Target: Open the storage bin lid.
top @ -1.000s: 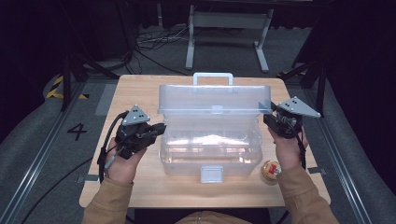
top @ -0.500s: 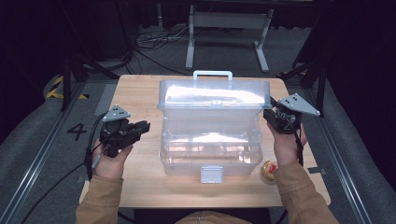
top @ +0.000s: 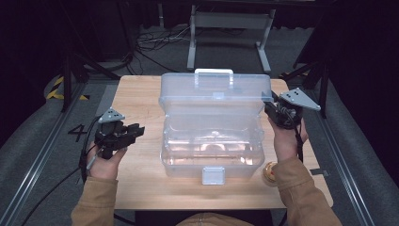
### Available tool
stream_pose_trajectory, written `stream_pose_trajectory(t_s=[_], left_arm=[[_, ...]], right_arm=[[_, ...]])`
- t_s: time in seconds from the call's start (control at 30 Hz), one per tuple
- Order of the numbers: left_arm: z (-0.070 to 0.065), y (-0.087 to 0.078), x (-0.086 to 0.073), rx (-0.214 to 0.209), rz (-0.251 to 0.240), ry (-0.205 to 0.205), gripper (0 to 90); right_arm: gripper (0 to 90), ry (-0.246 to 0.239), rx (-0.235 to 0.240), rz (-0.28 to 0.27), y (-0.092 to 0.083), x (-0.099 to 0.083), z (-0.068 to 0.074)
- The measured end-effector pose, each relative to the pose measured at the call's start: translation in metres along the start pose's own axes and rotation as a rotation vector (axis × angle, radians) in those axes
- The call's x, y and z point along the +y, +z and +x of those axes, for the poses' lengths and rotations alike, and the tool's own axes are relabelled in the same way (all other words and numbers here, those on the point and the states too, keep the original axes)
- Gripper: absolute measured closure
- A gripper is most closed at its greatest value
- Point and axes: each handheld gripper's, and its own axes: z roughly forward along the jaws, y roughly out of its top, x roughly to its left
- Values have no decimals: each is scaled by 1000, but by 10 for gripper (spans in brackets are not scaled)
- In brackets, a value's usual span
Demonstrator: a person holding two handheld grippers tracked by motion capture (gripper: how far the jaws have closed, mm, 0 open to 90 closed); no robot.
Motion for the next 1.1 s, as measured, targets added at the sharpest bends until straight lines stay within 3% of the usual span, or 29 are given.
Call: stream_pose_trajectory(t_s=[0.17, 0.23, 0.77, 0.97, 1.1], left_arm=[[4, 0, -2, 1, 11, -9, 712], [5, 1, -3, 3, 15, -19, 713], [21, 18, -20, 20, 54, -75, 715], [21, 22, -22, 25, 66, -66, 716], [25, 25, -26, 36, 71, -73, 715]], right_arm=[[750, -6, -19, -22, 1, 7, 1], [756, -40, -44, -34, 1, 9, 2], [795, 10, -51, -27, 20, 14, -4], [800, 44, -48, -18, 28, 17, -7], [804, 41, -58, -11, 32, 19, -7]])
